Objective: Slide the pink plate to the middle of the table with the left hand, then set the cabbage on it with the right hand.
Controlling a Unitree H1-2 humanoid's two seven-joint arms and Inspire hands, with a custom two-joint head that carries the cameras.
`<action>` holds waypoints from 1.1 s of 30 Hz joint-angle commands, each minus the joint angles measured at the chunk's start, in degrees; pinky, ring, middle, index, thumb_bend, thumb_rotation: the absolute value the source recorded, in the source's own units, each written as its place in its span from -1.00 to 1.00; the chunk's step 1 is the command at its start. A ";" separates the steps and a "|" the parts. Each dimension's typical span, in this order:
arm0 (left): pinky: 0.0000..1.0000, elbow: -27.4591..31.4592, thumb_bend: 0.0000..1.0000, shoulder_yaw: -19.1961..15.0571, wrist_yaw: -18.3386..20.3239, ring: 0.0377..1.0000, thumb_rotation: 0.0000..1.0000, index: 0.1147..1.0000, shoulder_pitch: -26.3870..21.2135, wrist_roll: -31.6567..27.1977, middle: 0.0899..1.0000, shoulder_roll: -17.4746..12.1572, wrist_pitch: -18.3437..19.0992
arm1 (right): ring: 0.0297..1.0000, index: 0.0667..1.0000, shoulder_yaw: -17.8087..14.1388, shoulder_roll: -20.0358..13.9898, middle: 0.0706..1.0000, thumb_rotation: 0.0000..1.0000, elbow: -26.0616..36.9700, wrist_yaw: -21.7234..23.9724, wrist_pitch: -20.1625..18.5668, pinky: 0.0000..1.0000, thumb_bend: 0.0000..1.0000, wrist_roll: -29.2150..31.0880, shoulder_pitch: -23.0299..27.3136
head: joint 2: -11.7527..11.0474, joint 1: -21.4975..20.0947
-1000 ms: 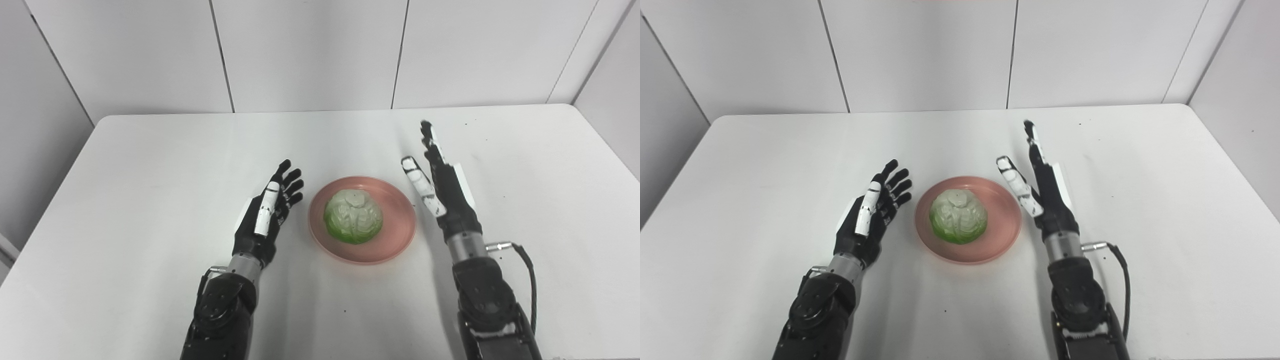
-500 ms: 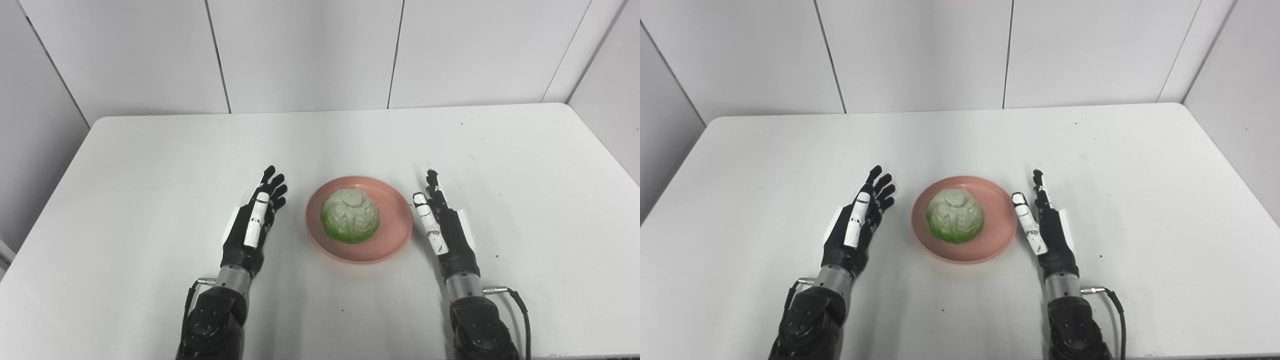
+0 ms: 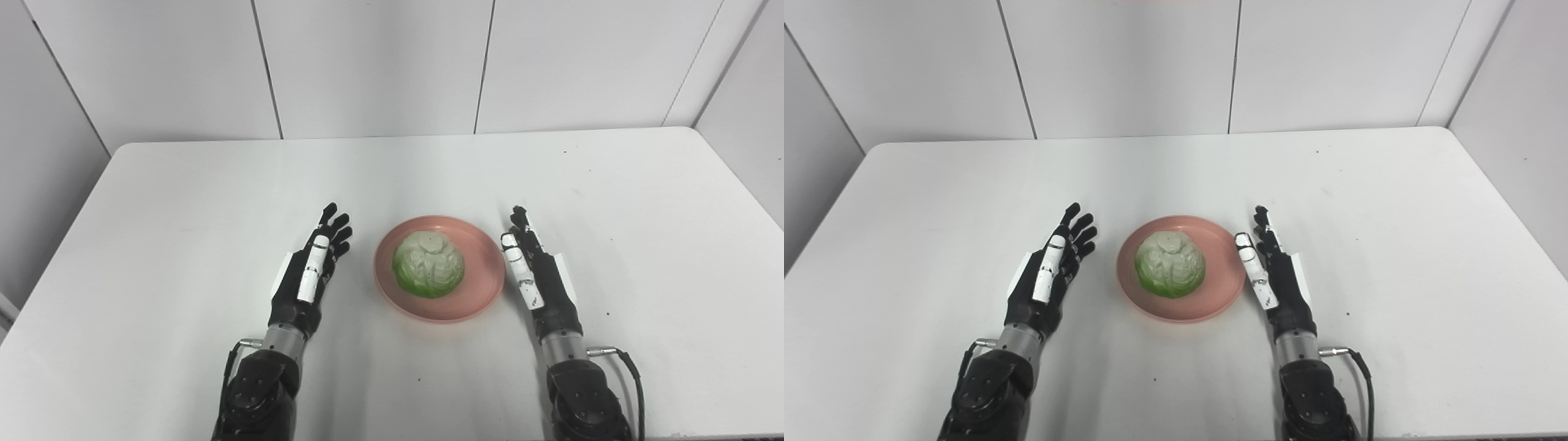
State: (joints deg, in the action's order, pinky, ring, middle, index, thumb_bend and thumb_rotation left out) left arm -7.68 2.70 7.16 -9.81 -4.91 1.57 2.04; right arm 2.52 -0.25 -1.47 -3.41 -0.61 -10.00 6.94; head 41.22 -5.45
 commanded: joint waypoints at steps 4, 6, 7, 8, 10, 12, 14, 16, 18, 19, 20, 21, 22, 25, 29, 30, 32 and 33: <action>0.86 -2.34 -0.16 0.14 -0.56 0.85 1.00 0.89 -0.08 0.89 0.88 -0.54 0.98 | 0.89 0.92 -0.04 -0.48 0.91 1.00 -0.53 -0.07 2.46 0.91 -0.36 0.38 0.31 | -0.10 0.28; 0.86 -2.55 -0.15 0.18 -0.58 0.85 1.00 0.89 -0.15 0.89 0.87 -0.54 0.85 | 0.90 0.93 -0.04 -0.58 0.92 1.00 -0.55 0.04 2.45 0.92 -0.36 0.54 0.31 | -0.05 0.41; 0.86 -2.62 -0.15 0.20 -0.60 0.85 1.00 0.88 -0.17 0.92 0.87 -0.54 0.81 | 0.90 0.93 -0.04 -0.62 0.92 1.00 -0.56 0.09 2.41 0.92 -0.36 0.60 0.31 | -0.05 0.41; 0.85 -2.65 -0.15 0.28 -0.67 0.84 1.00 0.88 -0.18 1.08 0.87 -0.55 0.79 | 0.90 0.93 -0.06 -0.66 0.92 1.00 -0.62 0.01 2.45 0.92 -0.36 0.52 0.30 | -0.29 0.50; 0.84 -2.78 -0.16 0.41 -0.69 0.84 1.00 0.88 -0.19 1.26 0.86 -0.55 0.70 | 0.90 0.92 -0.07 -0.73 0.91 1.00 -0.73 -0.07 2.65 0.91 -0.39 0.47 0.26 | -0.61 0.51; 0.85 -3.02 -0.15 0.56 -0.61 0.84 1.00 0.88 -0.19 1.46 0.87 -0.58 0.61 | 0.90 0.92 -0.11 -0.73 0.92 1.00 -0.77 -0.08 2.78 0.91 -0.39 0.58 0.21 | -0.83 0.60; 0.85 -3.11 -0.14 0.63 -0.64 0.85 1.00 0.88 -0.18 1.51 0.87 -0.54 0.73 | 0.90 0.93 -0.10 -0.78 0.92 1.00 -0.73 -0.09 2.71 0.90 -0.38 0.54 0.16 | -0.99 0.73; 0.86 -3.22 -0.15 0.62 -0.57 0.85 1.00 0.88 -0.19 1.29 0.88 -0.45 0.76 | 0.90 0.93 -0.09 -0.87 0.93 1.00 -0.76 -0.07 2.76 0.89 -0.38 0.49 0.14 | -1.12 0.83; 0.86 -3.22 -0.16 0.70 -0.59 0.85 1.00 0.88 -0.16 1.36 0.87 -0.43 0.79 | 0.89 0.92 -0.12 -0.95 0.92 1.00 -1.02 -0.17 3.01 0.89 -0.38 0.43 0.17 | -1.28 0.89; 0.85 -3.23 -0.16 0.75 -0.59 0.85 1.00 0.88 -0.16 1.41 0.87 -0.43 0.78 | 0.89 0.92 -0.16 -0.97 0.91 1.00 -1.12 -0.20 3.11 0.89 -0.37 0.46 0.17 | -1.35 0.90; 0.85 -3.25 -0.16 0.79 -0.58 0.85 1.00 0.88 -0.16 1.43 0.87 -0.44 0.76 | 0.89 0.91 -0.19 -0.98 0.91 1.00 -1.18 -0.20 3.17 0.89 -0.37 0.50 0.18 | -1.35 0.90; 0.85 -3.29 -0.17 0.83 -0.54 0.85 1.00 0.88 -0.17 1.44 0.87 -0.47 0.76 | 0.89 0.91 -0.25 -0.92 0.91 1.00 -1.25 -0.28 3.17 0.89 -0.37 0.54 0.22 | -1.45 0.87; 0.85 -3.32 -0.17 0.86 -0.51 0.85 1.00 0.88 -0.18 1.43 0.87 -0.49 0.77 | 0.88 0.91 -0.29 -0.88 0.90 1.00 -1.30 -0.33 3.16 0.89 -0.41 0.57 0.25 | -1.45 0.87; 0.85 -3.34 -0.18 0.86 -0.56 0.85 1.00 0.88 -0.21 1.36 0.87 -0.45 0.88 | 0.89 0.91 -0.27 -1.07 0.91 1.00 -1.54 -0.29 3.43 0.90 -0.43 0.47 0.31 | -1.57 0.78; 0.86 -3.42 -0.18 1.03 -0.48 0.85 1.00 0.89 -0.22 1.48 0.87 -0.54 0.95 | 0.89 0.90 -0.44 -1.05 0.90 1.00 -2.03 -0.58 3.94 0.89 -0.38 0.50 0.40 | -1.92 0.72; 0.85 -3.41 -0.18 1.09 -0.51 0.85 1.00 0.88 -0.19 1.56 0.87 -0.57 0.93 | 0.89 0.89 -0.46 -1.03 0.89 1.00 -2.11 -0.62 4.16 0.89 -0.38 0.55 0.39 | -2.04 0.74; 0.85 -3.44 -0.18 1.18 -0.61 0.84 1.00 0.89 -0.17 1.66 0.87 -0.59 0.89 | 0.88 0.88 -0.46 -1.01 0.89 1.00 -2.00 -0.61 4.11 0.88 -0.39 0.48 0.31 | -2.11 0.72; 0.85 -3.46 -0.18 1.22 -0.67 0.84 1.00 0.88 -0.17 1.73 0.87 -0.59 0.85 | 0.88 0.89 -0.46 -1.02 0.89 1.00 -1.95 -0.57 4.00 0.88 -0.39 0.47 0.28 | -2.11 0.72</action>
State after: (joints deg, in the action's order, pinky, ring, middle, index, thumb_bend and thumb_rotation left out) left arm -8.90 3.77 7.10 -10.51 -4.33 1.18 1.59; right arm 2.34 -0.83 -2.30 -3.35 0.51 -9.52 7.33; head 39.11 -4.75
